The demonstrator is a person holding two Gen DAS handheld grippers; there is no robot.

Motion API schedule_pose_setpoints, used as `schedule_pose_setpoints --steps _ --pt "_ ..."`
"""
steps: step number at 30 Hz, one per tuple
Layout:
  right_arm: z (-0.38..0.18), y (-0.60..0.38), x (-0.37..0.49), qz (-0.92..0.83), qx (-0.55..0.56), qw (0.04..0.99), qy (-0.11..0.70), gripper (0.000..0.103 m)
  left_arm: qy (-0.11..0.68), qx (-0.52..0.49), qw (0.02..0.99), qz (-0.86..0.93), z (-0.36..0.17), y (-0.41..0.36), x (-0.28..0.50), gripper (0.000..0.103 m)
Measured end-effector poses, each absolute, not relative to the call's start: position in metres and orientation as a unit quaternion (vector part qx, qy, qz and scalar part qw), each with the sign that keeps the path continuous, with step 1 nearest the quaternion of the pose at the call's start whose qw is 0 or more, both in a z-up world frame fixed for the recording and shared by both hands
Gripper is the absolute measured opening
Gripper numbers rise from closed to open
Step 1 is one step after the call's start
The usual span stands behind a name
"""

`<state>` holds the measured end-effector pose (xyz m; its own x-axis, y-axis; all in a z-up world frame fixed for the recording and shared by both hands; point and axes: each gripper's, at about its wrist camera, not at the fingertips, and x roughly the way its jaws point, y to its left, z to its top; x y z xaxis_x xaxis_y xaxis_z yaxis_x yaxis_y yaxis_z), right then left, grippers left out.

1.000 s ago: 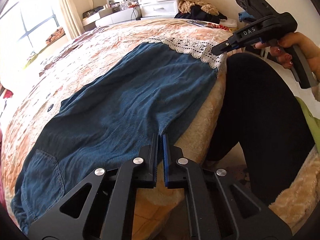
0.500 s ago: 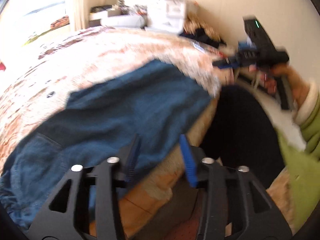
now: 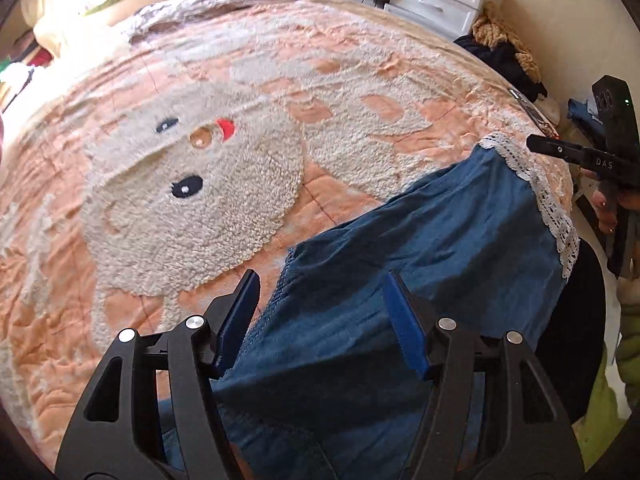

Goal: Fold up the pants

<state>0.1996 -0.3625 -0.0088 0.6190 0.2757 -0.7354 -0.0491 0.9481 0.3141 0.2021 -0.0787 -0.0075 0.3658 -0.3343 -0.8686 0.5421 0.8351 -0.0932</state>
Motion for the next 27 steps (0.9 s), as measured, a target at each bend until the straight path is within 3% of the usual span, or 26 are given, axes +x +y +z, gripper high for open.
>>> schedule_pose_setpoints --steps 3,5,7,10,12,15,17,19,21,23,25,27 --pt "-0.024 -0.372 0.223 0.108 0.161 0.874 0.445 0.064 0.518 0.091 0.810 -0.258 -0.025 -0.079 0.218 0.054" --pt "-0.035 -0.371 0.233 0.120 0.153 0.867 0.458 0.064 0.527 0.080 0.804 -0.265 -0.035 -0.081 0.225 0.041" --pt "-0.043 -0.368 0.236 0.128 0.149 0.864 0.464 0.064 0.529 0.069 0.799 -0.278 -0.040 -0.086 0.228 0.015" --pt "-0.043 -0.359 0.233 0.151 0.142 0.867 0.454 0.061 0.523 0.019 0.804 -0.283 -0.034 -0.080 0.239 0.004" --pt "-0.045 -0.357 0.232 0.159 0.145 0.865 0.453 0.061 0.521 -0.033 0.804 -0.284 -0.029 -0.068 0.252 0.004" --pt "-0.050 -0.361 0.236 0.166 0.159 0.860 0.456 0.059 0.530 -0.023 0.797 -0.289 -0.033 -0.070 0.250 0.004" --pt "-0.052 -0.365 0.237 0.173 0.168 0.857 0.456 0.056 0.532 -0.019 0.790 -0.304 -0.034 -0.071 0.240 0.010" --pt "-0.054 -0.367 0.236 0.178 0.172 0.855 0.456 0.053 0.527 -0.016 0.794 -0.302 -0.035 -0.069 0.235 0.058" --pt "-0.055 -0.367 0.235 0.175 0.169 0.857 0.453 0.046 0.527 -0.019 0.794 -0.302 -0.038 -0.070 0.235 0.058" --pt "-0.054 -0.366 0.232 0.170 0.162 0.864 0.445 0.036 0.530 -0.011 0.794 -0.299 -0.042 -0.076 0.237 0.048" --pt "-0.053 -0.363 0.226 0.180 0.158 0.868 0.434 0.031 0.530 -0.002 0.796 -0.294 -0.044 -0.079 0.239 0.022" --pt "-0.052 -0.360 0.221 0.182 0.149 0.874 0.424 0.028 0.531 -0.019 0.793 -0.297 -0.043 -0.079 0.243 0.013"
